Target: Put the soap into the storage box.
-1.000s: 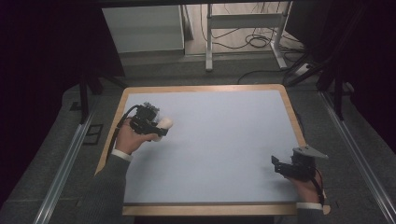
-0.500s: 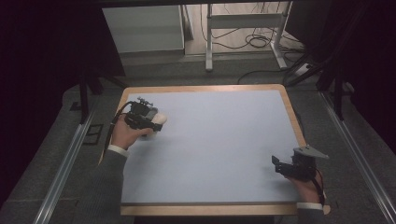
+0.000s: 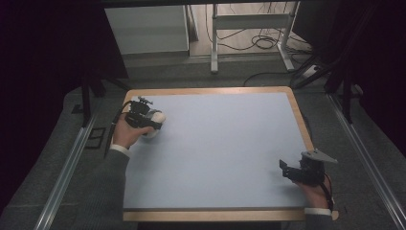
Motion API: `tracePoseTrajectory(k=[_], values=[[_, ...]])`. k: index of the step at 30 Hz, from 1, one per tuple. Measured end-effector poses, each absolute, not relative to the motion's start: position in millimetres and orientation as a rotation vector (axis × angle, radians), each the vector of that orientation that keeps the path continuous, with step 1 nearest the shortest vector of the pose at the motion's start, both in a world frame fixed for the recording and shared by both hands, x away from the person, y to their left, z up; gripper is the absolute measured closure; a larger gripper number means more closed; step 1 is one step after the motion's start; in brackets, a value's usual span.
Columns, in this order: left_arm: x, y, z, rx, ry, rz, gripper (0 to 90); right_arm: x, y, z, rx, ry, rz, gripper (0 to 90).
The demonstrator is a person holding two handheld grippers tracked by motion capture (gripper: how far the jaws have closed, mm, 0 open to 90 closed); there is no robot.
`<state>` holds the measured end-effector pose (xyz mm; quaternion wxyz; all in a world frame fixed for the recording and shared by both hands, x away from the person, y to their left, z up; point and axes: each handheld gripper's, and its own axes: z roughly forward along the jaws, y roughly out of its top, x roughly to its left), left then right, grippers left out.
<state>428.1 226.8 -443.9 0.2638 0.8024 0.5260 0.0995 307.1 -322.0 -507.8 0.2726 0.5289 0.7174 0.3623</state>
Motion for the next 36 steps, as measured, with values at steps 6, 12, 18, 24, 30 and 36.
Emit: tracePoseTrajectory(k=[6, 12, 18, 24, 30, 36], values=[[435.5, 231.3, -446.9, 2.147, 1.450, 0.253, 49.6, 307.3, -321.9, -508.1, 1.423, 1.930, 0.974, 9.5], [442.6, 232.6, -448.9, 2.126, 1.477, 0.258, 49.6, 307.3, -321.2, -508.4, 1.425, 1.933, 0.973, 9.4], [448.0, 235.8, -454.2, 2.132, 1.506, 0.256, 49.6, 307.8, -322.3, -509.1, 1.423, 1.936, 0.969, 9.4], [452.5, 237.0, -457.9, 2.119, 1.528, 0.260, 49.6, 307.8, -321.9, -509.3, 1.423, 1.937, 0.969, 9.4], [457.6, 236.7, -464.2, 2.114, 1.575, 0.266, 49.6, 308.1, -322.1, -509.8, 1.423, 1.935, 0.965, 9.4], [461.6, 238.0, -467.9, 2.110, 1.595, 0.273, 49.6, 308.2, -322.2, -510.3, 1.427, 1.936, 0.964, 9.4]])
